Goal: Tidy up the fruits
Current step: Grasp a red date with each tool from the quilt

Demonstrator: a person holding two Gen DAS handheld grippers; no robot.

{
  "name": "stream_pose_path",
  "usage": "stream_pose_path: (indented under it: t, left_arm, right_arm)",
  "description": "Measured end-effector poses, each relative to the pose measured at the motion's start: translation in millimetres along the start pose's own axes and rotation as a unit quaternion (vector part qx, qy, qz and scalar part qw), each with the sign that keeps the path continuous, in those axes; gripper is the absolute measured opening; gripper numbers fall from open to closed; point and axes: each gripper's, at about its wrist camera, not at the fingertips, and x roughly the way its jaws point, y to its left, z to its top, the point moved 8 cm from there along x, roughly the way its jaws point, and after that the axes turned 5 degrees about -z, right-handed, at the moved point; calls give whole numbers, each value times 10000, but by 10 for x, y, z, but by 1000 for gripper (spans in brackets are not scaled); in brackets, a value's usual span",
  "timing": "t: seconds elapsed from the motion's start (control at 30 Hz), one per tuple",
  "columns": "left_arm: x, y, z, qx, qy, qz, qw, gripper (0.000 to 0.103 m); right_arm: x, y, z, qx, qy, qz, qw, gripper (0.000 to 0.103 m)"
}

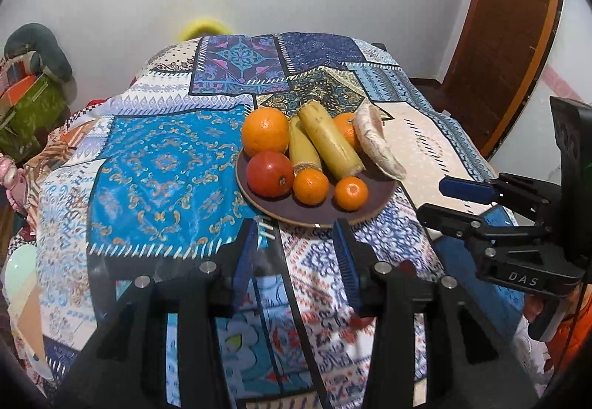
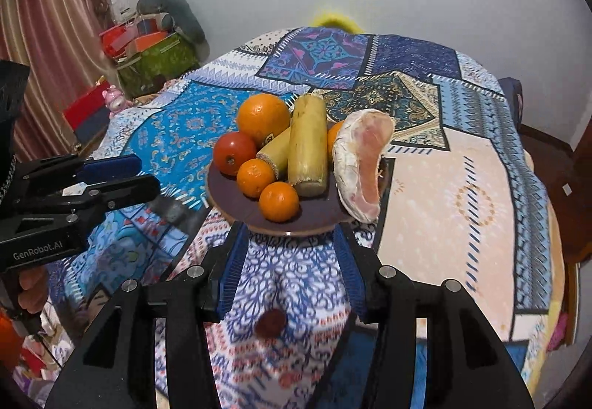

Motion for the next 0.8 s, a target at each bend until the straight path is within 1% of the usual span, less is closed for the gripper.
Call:
stream_pose_path:
  t: [0.17,0.3,0.37,0.43,0.47,0.53,0.6,0.67,0.8]
  left_arm:
    - [-175,-57,-125,-32,26,63,10000,42]
    - [-248,-93,-236,-103,103,19,9999,42]
    - [-291,-135,-305,-77,117,-12,9999,42]
    - [-314,-191,-374,35,135,52,9999,42]
    - [-320,-211,-394,79,137,81,9998,44]
    - [-336,-250,-434,163,62,155,9997,60]
    - [-354,-257,-455,157,-88,245,9995,65]
    - [-330,-264,-490,153,-77,261,9995,65]
    - [-207,-264,-565,1,155,10,9999,65]
  right_arm:
    - [-212,8,-136,138,-52,36,9999,45]
    - [-333,36,-251,97,-34,-19,9999,45]
    - [-383,53,-292,62,-34,-47,10000,45]
    - [-427,61,-338,38,-38,-59,10000,45]
    - [-438,65,-360,29,-35,-73,10000,45]
    - [-445,68,-407,37,-8,-89,10000,45]
    - [-444,61,-454,54,27,-81,9999,45]
    - [-436,68,-490,47,62,-83,9999,45]
    - [-368,95,-582,13,178,-76,9998,45]
